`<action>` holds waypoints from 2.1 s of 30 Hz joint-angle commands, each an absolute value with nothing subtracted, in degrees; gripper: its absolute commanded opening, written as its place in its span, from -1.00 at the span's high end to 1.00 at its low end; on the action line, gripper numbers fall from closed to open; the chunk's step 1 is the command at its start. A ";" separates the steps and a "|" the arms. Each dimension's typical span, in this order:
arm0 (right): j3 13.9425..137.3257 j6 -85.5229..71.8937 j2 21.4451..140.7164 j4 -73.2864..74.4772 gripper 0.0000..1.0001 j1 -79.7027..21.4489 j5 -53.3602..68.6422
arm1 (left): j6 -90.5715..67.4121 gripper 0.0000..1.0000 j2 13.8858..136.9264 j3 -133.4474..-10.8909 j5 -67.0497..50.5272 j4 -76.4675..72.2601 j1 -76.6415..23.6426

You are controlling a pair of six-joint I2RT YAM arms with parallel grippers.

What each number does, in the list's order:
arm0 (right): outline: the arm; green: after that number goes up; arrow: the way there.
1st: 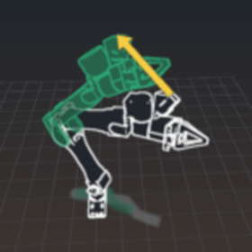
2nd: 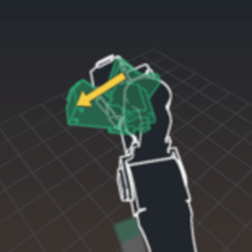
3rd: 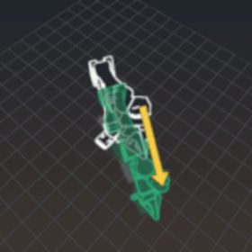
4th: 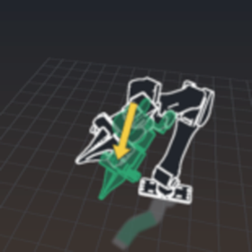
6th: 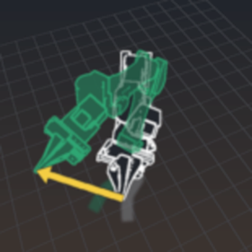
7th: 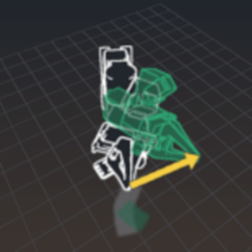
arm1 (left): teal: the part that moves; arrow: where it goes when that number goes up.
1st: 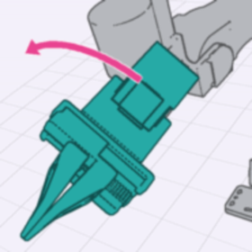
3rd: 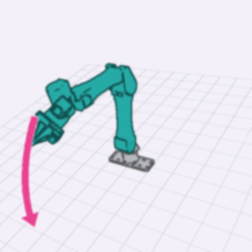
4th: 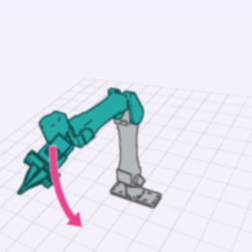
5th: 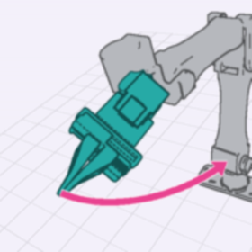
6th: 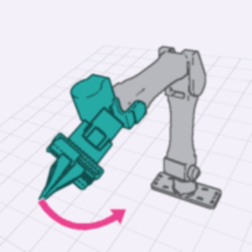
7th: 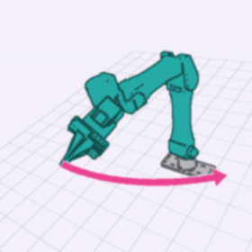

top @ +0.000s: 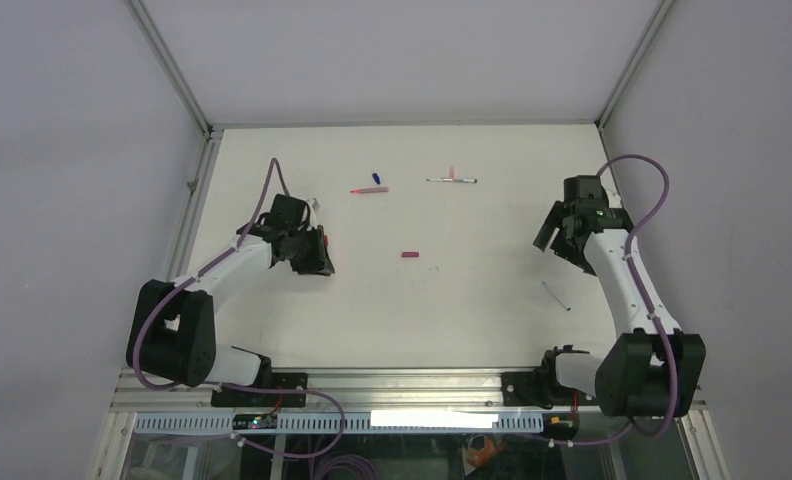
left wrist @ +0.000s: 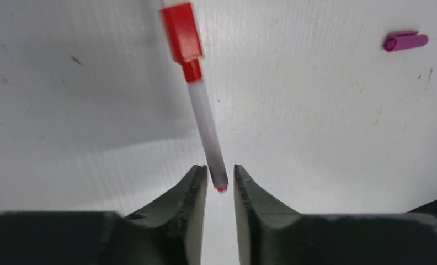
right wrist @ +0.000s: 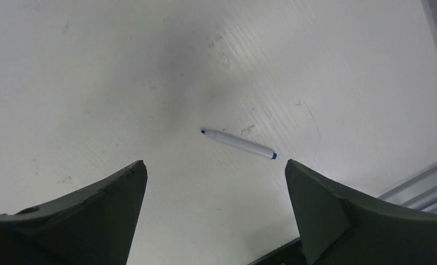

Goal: Insert the pens into the pen caps

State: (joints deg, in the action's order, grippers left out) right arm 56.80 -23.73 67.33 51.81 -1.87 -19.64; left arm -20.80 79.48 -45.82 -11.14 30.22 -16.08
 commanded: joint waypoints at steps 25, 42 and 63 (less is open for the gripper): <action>38.95 -77.63 58.76 40.39 -0.55 7.29 -3.51 | -26.50 -0.85 84.91 -57.05 -13.11 37.25 -16.17; 30.75 -104.89 55.49 49.01 -0.34 15.39 -2.15 | -22.82 -0.86 85.25 -61.41 -14.82 39.47 -14.47; 32.06 -101.61 65.08 40.70 -0.11 23.55 3.70 | -21.97 -0.86 88.55 -65.15 -15.64 41.12 -13.54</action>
State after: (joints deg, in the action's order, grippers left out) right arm 31.62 -101.62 64.07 42.33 23.00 2.44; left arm -23.07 88.33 -62.67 -13.91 40.91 -14.15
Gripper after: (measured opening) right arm 0.556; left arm 0.931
